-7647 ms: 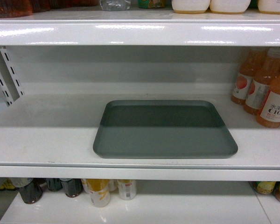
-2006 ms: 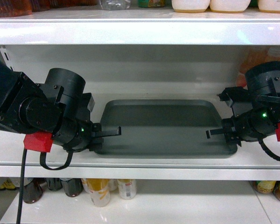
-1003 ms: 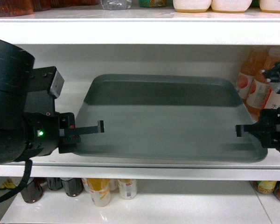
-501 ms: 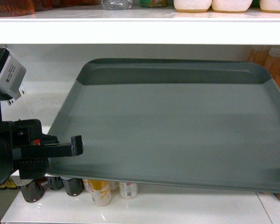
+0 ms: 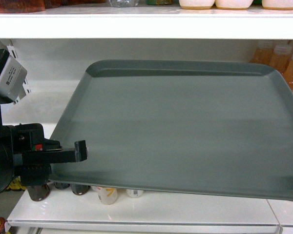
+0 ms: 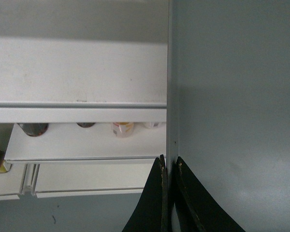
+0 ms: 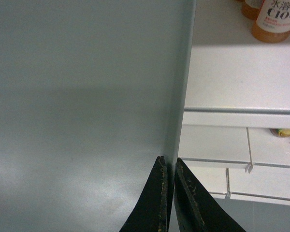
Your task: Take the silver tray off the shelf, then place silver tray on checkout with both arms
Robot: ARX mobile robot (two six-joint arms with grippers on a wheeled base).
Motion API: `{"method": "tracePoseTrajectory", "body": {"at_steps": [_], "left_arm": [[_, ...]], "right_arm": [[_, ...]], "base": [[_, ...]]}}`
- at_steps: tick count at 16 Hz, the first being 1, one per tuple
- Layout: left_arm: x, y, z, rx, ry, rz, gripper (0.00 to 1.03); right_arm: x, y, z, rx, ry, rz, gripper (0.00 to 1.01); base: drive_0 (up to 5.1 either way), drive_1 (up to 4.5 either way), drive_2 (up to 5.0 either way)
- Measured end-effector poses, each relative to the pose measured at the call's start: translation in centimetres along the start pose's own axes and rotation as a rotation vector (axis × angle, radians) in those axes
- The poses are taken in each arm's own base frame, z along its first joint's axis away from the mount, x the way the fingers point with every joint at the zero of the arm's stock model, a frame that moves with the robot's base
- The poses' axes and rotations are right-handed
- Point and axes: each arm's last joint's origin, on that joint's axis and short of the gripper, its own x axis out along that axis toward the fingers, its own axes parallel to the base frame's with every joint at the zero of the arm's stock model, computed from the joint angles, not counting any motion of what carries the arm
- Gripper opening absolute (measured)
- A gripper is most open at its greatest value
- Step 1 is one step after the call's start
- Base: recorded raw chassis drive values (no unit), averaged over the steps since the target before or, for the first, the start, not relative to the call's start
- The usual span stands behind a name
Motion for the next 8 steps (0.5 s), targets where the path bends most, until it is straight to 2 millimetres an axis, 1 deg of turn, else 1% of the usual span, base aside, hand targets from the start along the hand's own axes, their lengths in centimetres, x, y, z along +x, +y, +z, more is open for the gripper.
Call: {"method": "tracePoseTrajectory", "body": {"at_steps": [8], "left_arm": [[-0.01, 0.0, 0.0, 0.0, 0.0, 0.0, 0.02]], "right_arm": [[-0.01, -0.07, -0.01, 0.002, 0.001, 0.0, 0.03]], "base": [[0.0, 0.0, 0.0]]}}
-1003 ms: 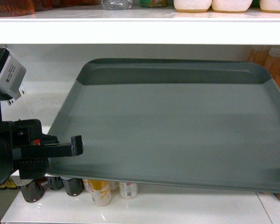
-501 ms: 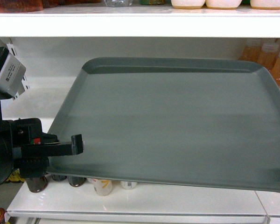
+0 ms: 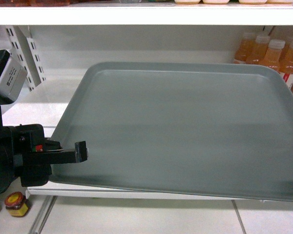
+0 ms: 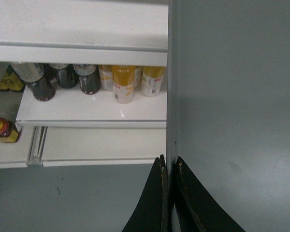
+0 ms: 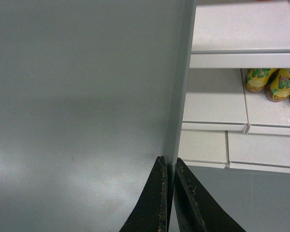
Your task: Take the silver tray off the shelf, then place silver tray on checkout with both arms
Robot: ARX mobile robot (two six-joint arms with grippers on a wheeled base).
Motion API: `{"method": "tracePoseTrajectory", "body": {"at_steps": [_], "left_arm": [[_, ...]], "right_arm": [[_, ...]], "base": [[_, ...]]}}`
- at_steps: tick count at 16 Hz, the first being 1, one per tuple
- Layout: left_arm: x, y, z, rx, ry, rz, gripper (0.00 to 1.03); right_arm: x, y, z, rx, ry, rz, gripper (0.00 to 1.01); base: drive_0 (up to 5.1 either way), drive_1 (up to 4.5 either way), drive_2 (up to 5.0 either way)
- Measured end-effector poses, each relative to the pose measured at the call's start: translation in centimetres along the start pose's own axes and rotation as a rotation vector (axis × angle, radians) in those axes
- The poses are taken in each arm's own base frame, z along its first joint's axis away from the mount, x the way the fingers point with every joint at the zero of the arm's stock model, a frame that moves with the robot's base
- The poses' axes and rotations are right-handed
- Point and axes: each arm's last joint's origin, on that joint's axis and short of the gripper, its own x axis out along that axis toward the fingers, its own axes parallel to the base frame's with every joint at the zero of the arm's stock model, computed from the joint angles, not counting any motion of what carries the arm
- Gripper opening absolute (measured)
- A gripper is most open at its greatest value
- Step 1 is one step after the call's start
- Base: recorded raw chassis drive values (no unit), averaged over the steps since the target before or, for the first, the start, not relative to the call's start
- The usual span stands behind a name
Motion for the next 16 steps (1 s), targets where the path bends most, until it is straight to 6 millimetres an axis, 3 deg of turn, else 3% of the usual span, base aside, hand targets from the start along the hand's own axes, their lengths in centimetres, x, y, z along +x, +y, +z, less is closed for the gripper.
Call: {"method": "tracePoseTrajectory", "body": {"at_steps": [10, 16], "left_arm": [[-0.01, 0.06, -0.11, 0.001, 0.006, 0.005, 0.02], [-0.01, 0.01, -0.06, 0.001, 0.002, 0.003, 0.02]], "right_arm": [[0.0, 0.0, 0.0, 0.0, 0.0, 0.0, 0.03], [0.0, 0.0, -0.04, 0.0, 0.002, 0.001, 0.03]], "base": [[0.0, 0.0, 0.0], [0.2, -4.12, 4.5]]}}
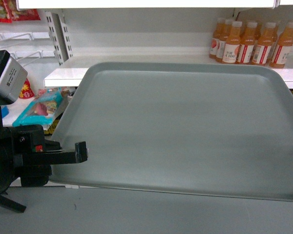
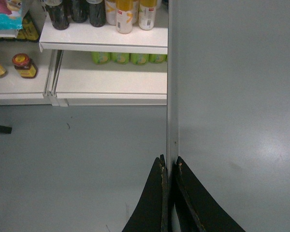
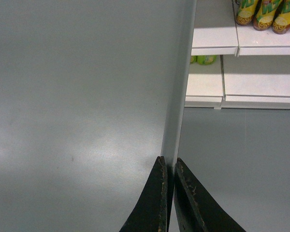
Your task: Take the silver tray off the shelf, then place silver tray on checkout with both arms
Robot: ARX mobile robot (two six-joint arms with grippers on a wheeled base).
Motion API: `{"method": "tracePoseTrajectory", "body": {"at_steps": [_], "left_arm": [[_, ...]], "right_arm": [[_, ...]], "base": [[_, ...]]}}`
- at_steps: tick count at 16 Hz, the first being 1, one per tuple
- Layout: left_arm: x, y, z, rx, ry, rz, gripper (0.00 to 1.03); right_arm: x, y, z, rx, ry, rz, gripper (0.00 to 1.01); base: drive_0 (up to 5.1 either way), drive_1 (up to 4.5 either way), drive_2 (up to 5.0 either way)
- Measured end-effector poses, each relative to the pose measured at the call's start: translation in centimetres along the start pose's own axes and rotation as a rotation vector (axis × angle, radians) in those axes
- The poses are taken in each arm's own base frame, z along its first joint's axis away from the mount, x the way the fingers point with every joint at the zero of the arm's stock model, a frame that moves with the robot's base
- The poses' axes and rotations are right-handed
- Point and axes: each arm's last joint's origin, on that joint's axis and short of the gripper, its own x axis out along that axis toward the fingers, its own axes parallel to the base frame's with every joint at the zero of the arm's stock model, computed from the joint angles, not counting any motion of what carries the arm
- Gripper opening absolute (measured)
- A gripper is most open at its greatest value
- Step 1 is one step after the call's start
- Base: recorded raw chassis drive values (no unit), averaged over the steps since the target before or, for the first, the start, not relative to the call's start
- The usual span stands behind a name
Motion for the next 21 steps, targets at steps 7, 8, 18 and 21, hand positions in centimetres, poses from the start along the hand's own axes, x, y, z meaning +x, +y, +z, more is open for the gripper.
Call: {"method": "tracePoseTrajectory", "body": {"at_steps": [7, 8, 18, 21], "left_arm": [[-0.01, -0.02, 0.0, 0.0, -0.001, -0.002, 0.02], [0.01, 0.07, -0.01, -0.001, 0.001, 0.003, 0.02], [0.01, 0.03, 0.01, 0.0, 0.0, 0.002, 0.02], [0.0, 0.03, -0.02, 0.001, 0.003, 0.002, 0.02]], "right_arm": [[0.0, 0.0, 0.01, 0.0, -0.002, 0.0, 0.03], [0.0, 0.02, 0.03, 0.0, -0.002, 0.001, 0.03], [0.0, 0.0, 0.01, 0.001, -0.001, 0.0, 0.03], [0.0, 0.0, -0.03, 0.001, 0.003, 0.0, 0.03]], "base": [[0.0, -4.28, 4.3], [0.0, -4.31, 4.3], [0.1, -4.24, 4.4], [0.1, -4.22, 4.4]]}}
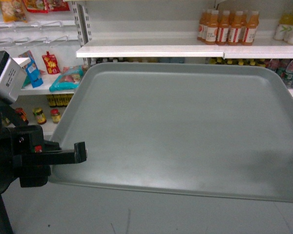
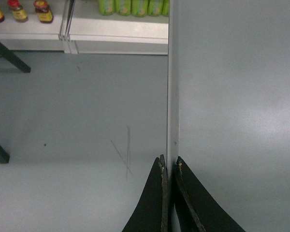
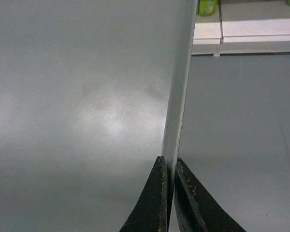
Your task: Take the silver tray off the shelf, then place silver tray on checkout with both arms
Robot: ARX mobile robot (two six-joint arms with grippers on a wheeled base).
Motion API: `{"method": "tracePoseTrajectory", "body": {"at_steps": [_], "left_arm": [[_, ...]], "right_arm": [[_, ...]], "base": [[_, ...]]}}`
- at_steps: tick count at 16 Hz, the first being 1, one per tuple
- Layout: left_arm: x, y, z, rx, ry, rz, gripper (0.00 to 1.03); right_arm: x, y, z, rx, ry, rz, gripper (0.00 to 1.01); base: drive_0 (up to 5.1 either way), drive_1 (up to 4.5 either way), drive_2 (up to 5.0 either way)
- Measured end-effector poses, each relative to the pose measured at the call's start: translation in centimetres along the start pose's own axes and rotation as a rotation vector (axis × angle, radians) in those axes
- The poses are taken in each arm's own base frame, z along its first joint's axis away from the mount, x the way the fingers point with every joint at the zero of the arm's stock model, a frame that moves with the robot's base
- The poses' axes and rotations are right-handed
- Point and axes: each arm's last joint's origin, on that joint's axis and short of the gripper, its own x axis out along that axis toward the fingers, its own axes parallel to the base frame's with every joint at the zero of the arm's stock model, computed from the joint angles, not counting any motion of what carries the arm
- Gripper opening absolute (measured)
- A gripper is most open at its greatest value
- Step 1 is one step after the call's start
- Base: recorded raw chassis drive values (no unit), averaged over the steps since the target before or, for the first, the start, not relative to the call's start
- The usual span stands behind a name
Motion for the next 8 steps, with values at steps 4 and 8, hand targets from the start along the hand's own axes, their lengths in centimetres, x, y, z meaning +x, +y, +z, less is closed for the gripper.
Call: {"method": "tracePoseTrajectory", "body": {"at_steps": [4, 8], "left_arm": [[0.0, -0.01, 0.03, -0.001, -0.003, -0.001, 0.02], [0.01, -0.01, 0.05, -0.001, -0.005, -0.001, 0.02]], "right_arm": [[0.0, 0.0, -0.02, 0.001, 0.002, 0.0, 0.03], [0.0, 0.0, 0.03, 0.001, -0.004, 0.001, 0.03]], "base": [[0.1, -4.21, 4.4], [0.0, -4.33, 4.3]]}}
